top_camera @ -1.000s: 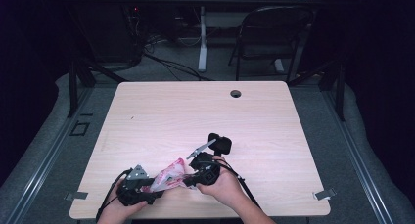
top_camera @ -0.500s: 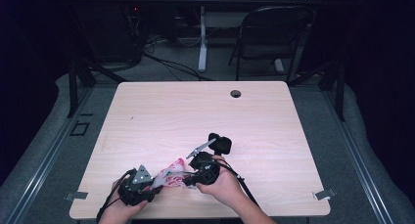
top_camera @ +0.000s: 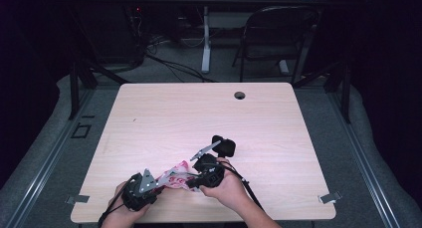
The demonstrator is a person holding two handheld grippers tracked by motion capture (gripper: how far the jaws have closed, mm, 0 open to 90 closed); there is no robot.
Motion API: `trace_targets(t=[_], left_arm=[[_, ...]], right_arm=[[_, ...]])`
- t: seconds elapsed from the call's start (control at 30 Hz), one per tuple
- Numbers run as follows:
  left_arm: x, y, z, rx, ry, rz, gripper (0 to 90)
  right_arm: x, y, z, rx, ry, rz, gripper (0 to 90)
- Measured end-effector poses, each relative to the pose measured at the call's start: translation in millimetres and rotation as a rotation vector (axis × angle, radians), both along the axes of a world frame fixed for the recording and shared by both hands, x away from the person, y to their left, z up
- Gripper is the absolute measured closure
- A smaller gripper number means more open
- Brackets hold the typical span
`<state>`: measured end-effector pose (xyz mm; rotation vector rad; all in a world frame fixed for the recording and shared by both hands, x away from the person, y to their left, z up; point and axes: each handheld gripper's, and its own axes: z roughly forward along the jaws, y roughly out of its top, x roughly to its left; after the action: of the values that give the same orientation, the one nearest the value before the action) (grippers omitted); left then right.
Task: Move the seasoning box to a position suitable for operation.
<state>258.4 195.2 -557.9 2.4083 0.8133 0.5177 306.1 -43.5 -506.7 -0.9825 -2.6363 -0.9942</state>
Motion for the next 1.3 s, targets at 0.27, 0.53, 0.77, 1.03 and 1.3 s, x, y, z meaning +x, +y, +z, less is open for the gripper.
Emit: trace_targets(t=[0.27, 0.53, 0.77, 1.03, 1.3], left_arm=[[-1.4, -2.4, 6.4, 0.027, -0.041, -0.003, 72.2], [1.5, -8.3, 22.3, 0.067, -0.083, -0.024, 72.7], [6.7, -18.5, 45.2, 0.123, -0.148, -0.045, 73.2], [12.4, -30.2, 60.6, 0.167, -0.204, -0.060, 73.7], [16.2, -38.3, 65.9, 0.188, -0.245, -0.055, 74.1]], right_arm=[[-0.7, -1.9, 2.4, 0.022, -0.017, -0.010, 90.0], [0.0, -9.2, 12.2, 0.045, -0.047, -0.023, 90.0], [0.0, -19.8, 26.5, 0.095, -0.077, -0.064, 90.0], [1.9, -31.6, 38.1, 0.118, -0.121, -0.093, 90.0], [4.6, -39.5, 42.9, 0.133, -0.141, -0.122, 90.0]])
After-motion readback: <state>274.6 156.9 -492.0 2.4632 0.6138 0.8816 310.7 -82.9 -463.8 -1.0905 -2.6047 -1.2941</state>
